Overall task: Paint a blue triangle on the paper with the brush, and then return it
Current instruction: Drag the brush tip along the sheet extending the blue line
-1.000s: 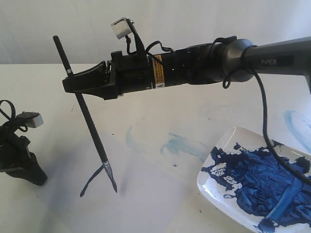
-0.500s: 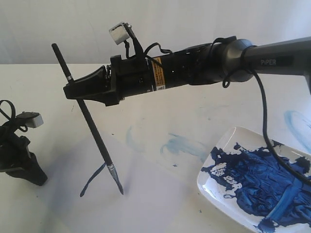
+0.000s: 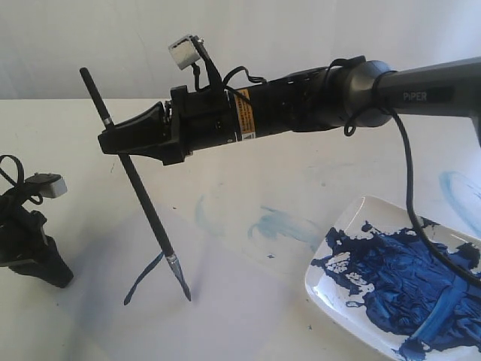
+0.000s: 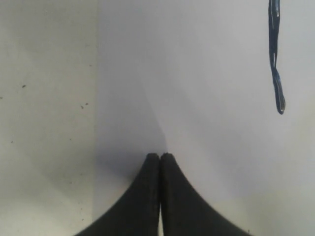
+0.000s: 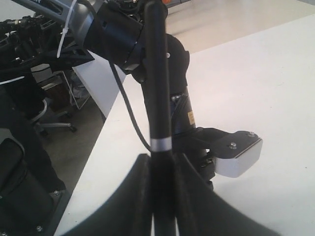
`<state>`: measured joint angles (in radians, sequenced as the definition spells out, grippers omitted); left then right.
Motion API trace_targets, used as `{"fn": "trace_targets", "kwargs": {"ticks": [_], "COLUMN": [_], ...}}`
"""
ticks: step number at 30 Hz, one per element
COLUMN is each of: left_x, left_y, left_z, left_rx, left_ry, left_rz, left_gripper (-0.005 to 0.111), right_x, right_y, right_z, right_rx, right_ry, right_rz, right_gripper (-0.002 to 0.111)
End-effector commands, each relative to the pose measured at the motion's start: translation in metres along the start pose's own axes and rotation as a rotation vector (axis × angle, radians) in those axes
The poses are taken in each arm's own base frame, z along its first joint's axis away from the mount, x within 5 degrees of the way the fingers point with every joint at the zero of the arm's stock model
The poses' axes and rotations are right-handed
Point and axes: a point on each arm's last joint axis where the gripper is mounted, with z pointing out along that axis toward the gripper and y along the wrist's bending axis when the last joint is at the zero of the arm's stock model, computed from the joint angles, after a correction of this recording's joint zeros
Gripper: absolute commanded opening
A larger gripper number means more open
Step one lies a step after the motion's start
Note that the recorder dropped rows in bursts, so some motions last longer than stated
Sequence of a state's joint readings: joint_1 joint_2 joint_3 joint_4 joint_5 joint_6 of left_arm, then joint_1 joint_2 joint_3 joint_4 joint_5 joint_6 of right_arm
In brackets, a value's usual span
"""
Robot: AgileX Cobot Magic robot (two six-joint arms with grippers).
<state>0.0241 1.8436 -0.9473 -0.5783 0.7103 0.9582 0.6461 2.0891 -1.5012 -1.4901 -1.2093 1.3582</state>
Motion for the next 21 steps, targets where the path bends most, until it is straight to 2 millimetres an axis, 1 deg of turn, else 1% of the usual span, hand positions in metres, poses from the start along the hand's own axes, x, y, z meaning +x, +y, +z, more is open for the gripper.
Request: {"fn": "trace_targets", "kwargs": {"ticks": [1,14,21], "left_x": [0.0032,0.0032,0.0031], "left_y": [-0.0022,-0.0022,-0.0019], "left_z": [0.0009,0.0009,0.0009], "left_rx": [0.026,0.026,0.021], "left_ry": [0.012,0.012,0.010], "left_rz": [-0.010,-0.010,-0.010], "left_gripper": [0.000,0.000,0.000], "right_x": [-0.0031,-0.0033,-0.0024], "right_y": [0.0014,0.0003,0.0016], "right_z": [0.0001,0.0001,0.0001], "right_rx": [-0.009,0.004,-0.011], "right_ry": [-0.017,-0.019,-0.010], "right_rz": [-0.024,-0.036,-0.010], "right_gripper": [0.000,0.000,0.000]}}
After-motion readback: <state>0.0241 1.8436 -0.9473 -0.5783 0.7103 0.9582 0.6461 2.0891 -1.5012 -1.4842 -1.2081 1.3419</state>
